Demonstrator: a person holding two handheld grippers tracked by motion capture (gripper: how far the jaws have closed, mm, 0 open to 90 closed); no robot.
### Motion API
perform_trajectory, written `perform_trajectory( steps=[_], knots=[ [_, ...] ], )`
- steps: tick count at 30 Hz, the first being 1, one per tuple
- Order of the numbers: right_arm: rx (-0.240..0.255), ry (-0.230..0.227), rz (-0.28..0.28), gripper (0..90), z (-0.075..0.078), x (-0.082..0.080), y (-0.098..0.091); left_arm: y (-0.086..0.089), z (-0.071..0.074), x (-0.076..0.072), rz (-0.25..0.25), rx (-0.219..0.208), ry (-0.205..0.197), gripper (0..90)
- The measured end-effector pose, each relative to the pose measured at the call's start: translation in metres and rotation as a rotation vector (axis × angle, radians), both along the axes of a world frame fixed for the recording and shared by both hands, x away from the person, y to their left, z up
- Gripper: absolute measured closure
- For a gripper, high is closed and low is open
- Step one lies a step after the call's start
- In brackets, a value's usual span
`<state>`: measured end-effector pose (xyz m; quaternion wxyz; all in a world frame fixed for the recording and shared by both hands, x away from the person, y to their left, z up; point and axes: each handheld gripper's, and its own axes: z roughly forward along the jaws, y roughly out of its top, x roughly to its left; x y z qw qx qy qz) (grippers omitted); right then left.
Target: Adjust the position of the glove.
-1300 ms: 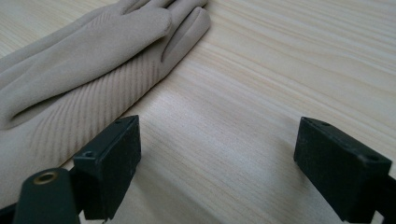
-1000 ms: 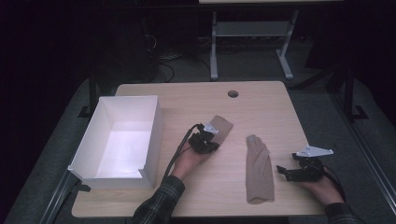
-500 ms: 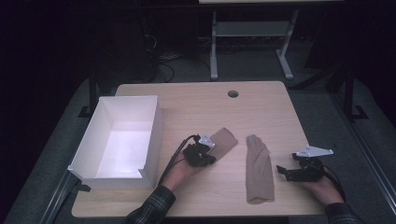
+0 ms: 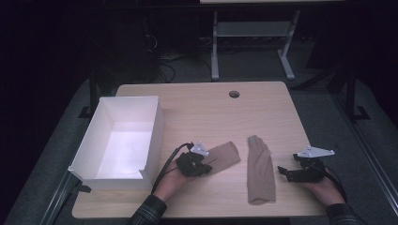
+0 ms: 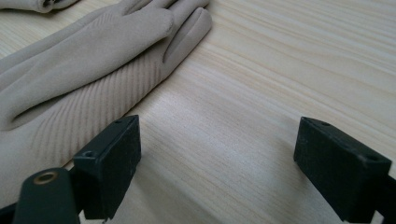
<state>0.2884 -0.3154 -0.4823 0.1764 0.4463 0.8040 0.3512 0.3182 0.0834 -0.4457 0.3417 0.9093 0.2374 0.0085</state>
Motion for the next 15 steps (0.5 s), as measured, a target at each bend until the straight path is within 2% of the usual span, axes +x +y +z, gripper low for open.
perform_trajectory(
  steps=[5,6,10,11,15],
  knots=[
    [0.0,0.001,-0.001,14.5,0.0,0.0,0.0,-0.013,0.006,0.008,-0.004,-0.006,-0.024,89.8],
    [0.0,0.0,-0.001,14.6,0.0,0.0,0.0,-0.017,0.007,0.012,-0.007,0.005,-0.037,89.8],
    [0.001,0.0,0.0,14.5,0.0,0.0,0.0,-0.023,0.009,0.026,0.016,-0.009,-0.046,89.8],
    [0.001,0.0,0.001,14.5,0.0,0.0,0.0,-0.026,0.009,0.033,0.042,-0.027,-0.045,89.8],
    [0.0,0.0,0.002,14.5,0.0,0.0,0.0,-0.034,0.008,0.043,0.048,-0.029,-0.043,89.8]
  ],
)
